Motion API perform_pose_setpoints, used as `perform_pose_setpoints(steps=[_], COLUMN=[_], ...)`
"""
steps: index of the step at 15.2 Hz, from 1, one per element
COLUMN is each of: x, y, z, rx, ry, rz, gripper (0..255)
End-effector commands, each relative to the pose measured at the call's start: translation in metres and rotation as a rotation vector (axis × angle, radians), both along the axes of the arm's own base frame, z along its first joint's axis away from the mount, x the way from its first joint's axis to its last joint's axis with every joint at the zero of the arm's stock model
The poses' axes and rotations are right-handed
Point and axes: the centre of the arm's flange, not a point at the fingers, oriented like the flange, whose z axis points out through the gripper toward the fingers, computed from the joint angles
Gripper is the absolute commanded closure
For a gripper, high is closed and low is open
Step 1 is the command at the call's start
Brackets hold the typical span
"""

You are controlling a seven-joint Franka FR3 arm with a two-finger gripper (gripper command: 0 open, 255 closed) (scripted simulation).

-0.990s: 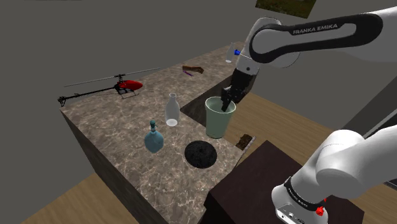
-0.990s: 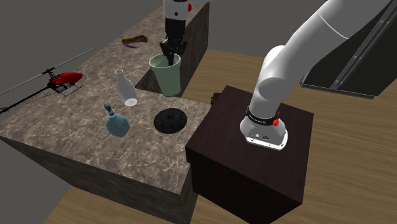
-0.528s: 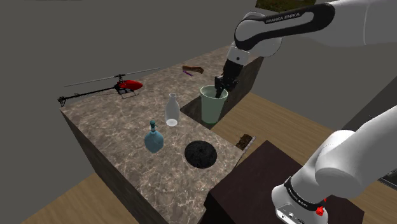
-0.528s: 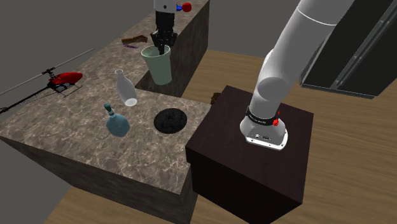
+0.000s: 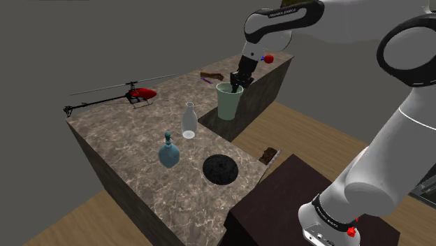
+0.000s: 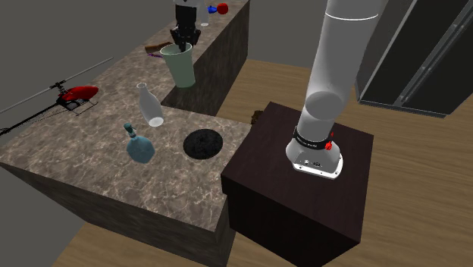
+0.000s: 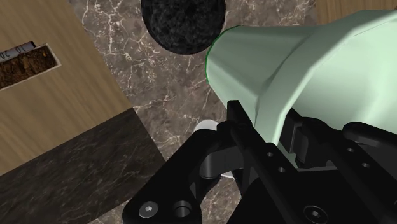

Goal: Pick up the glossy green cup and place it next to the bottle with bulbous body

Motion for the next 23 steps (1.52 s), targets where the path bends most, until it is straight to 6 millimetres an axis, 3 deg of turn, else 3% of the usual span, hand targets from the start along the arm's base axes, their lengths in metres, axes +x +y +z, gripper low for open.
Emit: perform_pose_setpoints(steps=[1,5,23], x=[0.024,0.072,0.072], y=[-0.014,-0.044,-0.044], z=[0.003,0.003,-0.092], rx=[0.0,0.0,0.0], ry=[-0.001,-0.001,-0.001], rz=[0.001,0.001,0.001], gripper=[255,255,255])
